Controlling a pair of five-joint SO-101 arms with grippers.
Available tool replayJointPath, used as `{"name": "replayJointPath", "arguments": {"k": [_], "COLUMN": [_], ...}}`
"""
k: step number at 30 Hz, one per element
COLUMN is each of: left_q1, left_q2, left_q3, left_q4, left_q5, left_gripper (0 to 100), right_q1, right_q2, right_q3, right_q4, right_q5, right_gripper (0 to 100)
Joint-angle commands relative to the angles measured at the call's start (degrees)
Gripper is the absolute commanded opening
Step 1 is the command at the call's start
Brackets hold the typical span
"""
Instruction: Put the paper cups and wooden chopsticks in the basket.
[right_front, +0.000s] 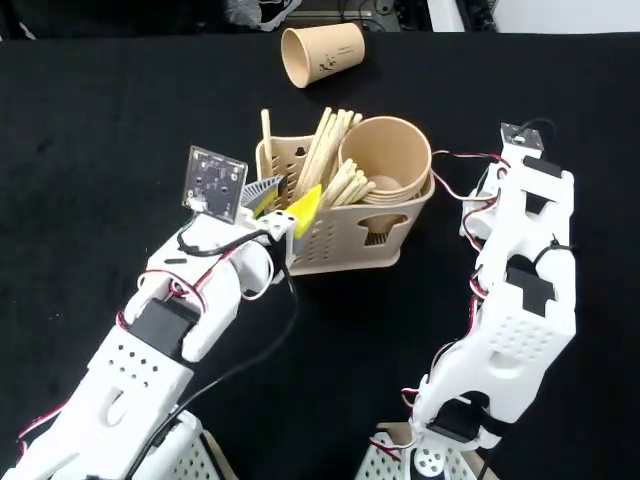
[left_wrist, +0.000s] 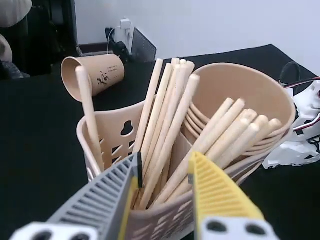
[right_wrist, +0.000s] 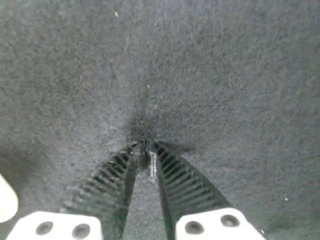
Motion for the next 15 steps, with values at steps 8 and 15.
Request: {"name": "replayJointPath", "arguments": {"k": [8,15], "left_q1": [-8.4,-9.8], "left_q2": [-2.2,-1.7], "left_q3": [-7.4,-5.7], "left_q4": [6.9,6.9], "left_q5": [1.2,4.9], "left_gripper": [17,18], "right_q1": [0.0,0.0], "right_q2": [-1.3,-1.3], "right_q3": [0.0,0.0], "right_q4": [-0.4,-0.4], "right_q5": [0.4,0.4], "right_gripper": [1.2,1.2]}}
